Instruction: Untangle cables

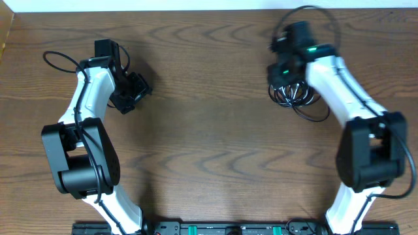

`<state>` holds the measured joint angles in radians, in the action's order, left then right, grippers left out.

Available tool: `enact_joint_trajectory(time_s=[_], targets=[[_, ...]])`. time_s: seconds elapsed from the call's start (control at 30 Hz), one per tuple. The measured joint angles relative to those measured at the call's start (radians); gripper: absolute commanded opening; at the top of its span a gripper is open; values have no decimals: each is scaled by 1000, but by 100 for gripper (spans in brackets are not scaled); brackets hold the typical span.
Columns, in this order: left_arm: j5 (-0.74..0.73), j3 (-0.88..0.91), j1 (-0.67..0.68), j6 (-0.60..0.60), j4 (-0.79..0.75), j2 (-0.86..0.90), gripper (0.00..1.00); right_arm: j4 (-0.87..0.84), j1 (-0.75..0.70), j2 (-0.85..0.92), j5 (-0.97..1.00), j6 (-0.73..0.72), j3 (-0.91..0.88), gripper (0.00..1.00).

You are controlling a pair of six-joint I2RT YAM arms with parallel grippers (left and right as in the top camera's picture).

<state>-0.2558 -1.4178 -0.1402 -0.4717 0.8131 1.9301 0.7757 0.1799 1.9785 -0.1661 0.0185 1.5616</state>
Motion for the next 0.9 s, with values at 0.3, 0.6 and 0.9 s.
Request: enact_joint_trajectory(time_s=[0.3, 0.6, 0.9], targets=[[0, 0, 14, 0, 0, 0, 69, 2, -195, -4, -100, -69, -2, 54], [0, 0, 19, 0, -6, 0, 69, -42, -253, -4, -53, -80, -98, 56], [0, 0, 19, 0, -6, 0, 69, -223, -279, -4, -67, -109, -171, 65]])
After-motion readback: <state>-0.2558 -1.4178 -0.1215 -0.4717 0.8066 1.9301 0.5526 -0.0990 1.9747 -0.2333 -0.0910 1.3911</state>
